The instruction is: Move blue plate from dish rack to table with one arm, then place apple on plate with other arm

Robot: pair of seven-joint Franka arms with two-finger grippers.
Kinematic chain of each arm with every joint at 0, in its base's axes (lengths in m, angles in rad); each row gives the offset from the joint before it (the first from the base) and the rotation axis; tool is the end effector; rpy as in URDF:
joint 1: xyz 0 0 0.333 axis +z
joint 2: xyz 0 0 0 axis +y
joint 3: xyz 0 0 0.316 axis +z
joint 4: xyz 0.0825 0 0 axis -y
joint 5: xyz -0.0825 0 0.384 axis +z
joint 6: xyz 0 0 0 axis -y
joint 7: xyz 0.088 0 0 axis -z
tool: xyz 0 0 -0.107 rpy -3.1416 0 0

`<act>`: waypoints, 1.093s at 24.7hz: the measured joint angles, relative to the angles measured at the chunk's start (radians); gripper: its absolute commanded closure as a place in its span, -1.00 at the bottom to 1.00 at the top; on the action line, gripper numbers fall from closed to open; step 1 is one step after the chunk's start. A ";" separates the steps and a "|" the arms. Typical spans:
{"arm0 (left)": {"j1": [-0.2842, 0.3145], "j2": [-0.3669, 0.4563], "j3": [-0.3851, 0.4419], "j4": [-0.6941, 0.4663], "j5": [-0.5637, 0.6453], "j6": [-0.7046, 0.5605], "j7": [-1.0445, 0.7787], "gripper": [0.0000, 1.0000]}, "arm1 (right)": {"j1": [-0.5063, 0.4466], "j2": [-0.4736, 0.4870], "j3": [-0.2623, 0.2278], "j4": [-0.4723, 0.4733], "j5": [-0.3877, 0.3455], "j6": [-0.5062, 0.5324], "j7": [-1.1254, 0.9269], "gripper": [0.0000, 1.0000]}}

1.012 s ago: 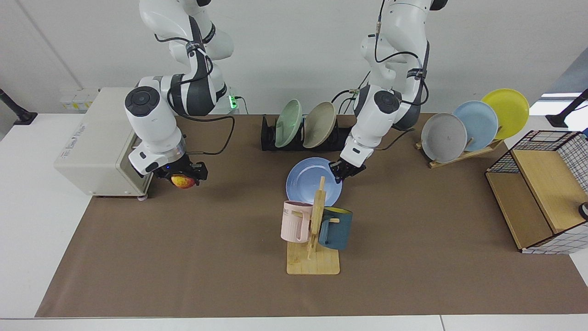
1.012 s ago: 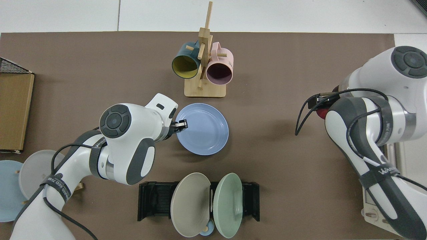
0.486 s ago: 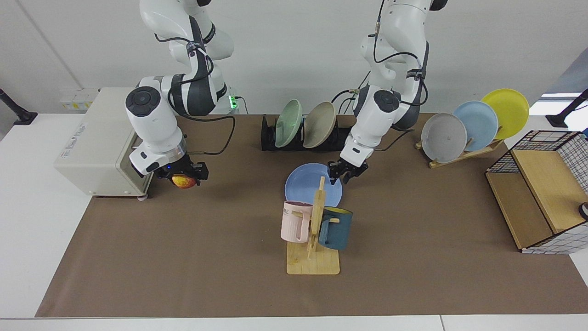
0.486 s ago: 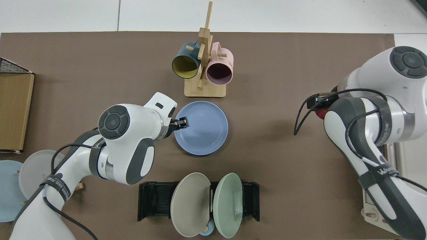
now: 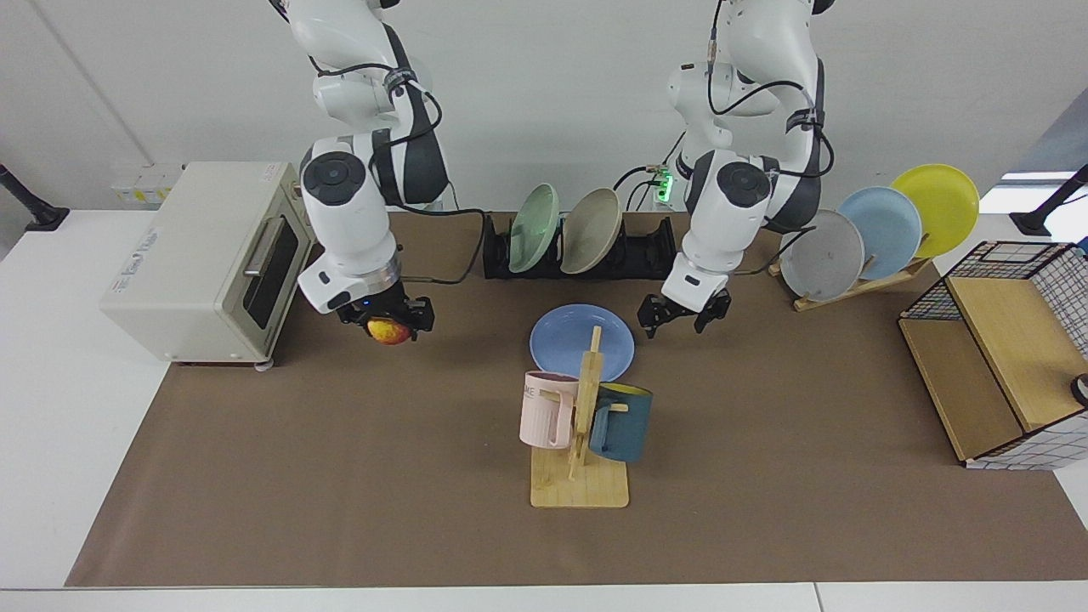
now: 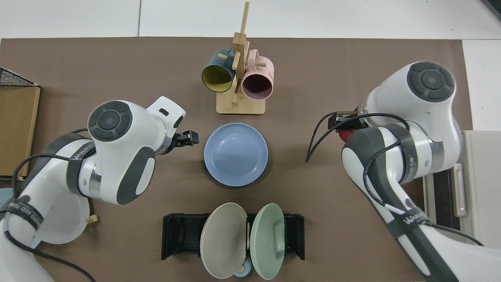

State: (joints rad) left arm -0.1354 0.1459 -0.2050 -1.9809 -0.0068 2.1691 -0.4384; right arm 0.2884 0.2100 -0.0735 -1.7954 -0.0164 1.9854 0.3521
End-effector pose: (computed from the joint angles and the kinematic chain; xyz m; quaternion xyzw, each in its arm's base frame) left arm 0.5567 -0.1940 0.3996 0.9982 0.0522 0.0143 0.0249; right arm 0.6009 0.1326 0.4296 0.9978 -0.0644 -0.0051 0.0173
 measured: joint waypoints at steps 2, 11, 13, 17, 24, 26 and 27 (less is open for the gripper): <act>0.015 -0.037 0.013 0.026 0.011 -0.071 0.026 -1.00 | 0.033 0.000 0.001 0.000 0.000 0.004 0.041 1.00; 0.041 -0.178 0.155 0.145 0.013 -0.401 0.310 -1.00 | 0.172 0.002 0.003 0.000 0.008 0.036 0.179 1.00; 0.051 -0.194 0.176 0.166 0.013 -0.427 0.354 -1.00 | 0.213 0.005 0.004 0.000 0.008 0.038 0.231 1.00; 0.095 -0.229 0.186 0.177 0.014 -0.457 0.431 -1.00 | 0.297 0.030 0.005 -0.001 0.009 0.109 0.344 1.00; 0.103 -0.244 0.183 0.177 0.015 -0.474 0.444 -1.00 | 0.394 0.167 0.006 0.012 0.009 0.209 0.469 1.00; 0.103 -0.244 0.183 0.177 0.015 -0.474 0.444 -1.00 | 0.405 0.204 0.006 0.029 0.009 0.217 0.472 1.00; 0.103 -0.244 0.183 0.177 0.015 -0.474 0.444 -1.00 | 0.409 0.219 0.006 0.040 0.009 0.218 0.472 1.00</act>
State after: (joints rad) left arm -0.0319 -0.0976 -0.0215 -1.8036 0.0085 1.6955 0.0056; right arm 0.6978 0.4288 -0.0675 -1.7555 -0.0072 2.2029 0.8244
